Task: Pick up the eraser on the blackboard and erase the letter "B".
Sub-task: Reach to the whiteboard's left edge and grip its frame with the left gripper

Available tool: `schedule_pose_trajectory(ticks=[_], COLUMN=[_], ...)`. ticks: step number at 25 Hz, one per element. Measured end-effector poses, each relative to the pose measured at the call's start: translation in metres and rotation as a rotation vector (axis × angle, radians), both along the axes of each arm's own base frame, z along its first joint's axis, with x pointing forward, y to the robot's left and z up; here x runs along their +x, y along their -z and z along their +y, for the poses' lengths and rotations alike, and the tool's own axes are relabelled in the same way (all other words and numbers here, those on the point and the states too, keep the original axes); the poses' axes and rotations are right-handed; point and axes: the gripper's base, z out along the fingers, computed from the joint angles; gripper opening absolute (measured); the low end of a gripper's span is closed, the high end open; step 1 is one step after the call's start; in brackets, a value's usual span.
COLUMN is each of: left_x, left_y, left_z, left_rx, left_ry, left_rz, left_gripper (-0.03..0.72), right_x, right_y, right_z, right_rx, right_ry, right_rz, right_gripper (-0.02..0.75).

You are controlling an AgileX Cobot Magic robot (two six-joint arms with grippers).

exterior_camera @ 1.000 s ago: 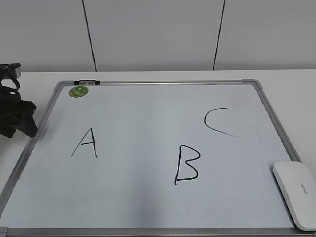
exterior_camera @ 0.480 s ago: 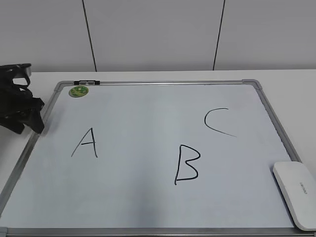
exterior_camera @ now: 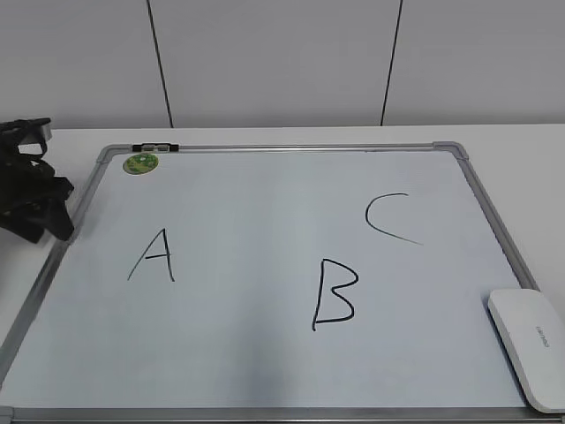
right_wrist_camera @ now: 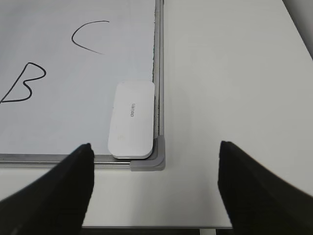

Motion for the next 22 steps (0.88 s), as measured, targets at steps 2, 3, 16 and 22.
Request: schedule_pose_trajectory(ticks=[2, 3, 16, 22], left_x=[0.0, 0.001, 0.003, 0.003], left_y=[0.0, 0.0, 0.017, 0.016], left_z=[0.004, 0.006, 0.005, 0.004], left_rx=[-0.015, -0.019, -0.055, -0.07], left_ry=[-0.01, -0.013, -0.023, -0.028], left_rz=[-0.003, -0.005, 0.035, 0.044], left_gripper=[0.354, 0.339, 0.275, 0.133], right_x=[0.0, 0.0, 0.0, 0.0], right_y=[0.0, 0.0, 0.0, 0.0], right_z=[0.0, 0.0, 0.0, -0.001], right_rx=[0.0, 0.0, 0.0, -0.006], right_ry=[0.0, 0.0, 0.0, 0.004], right_rz=[0.0, 0.0, 0.0, 0.0], right_gripper=[0.587, 0.587, 0.587, 0.587])
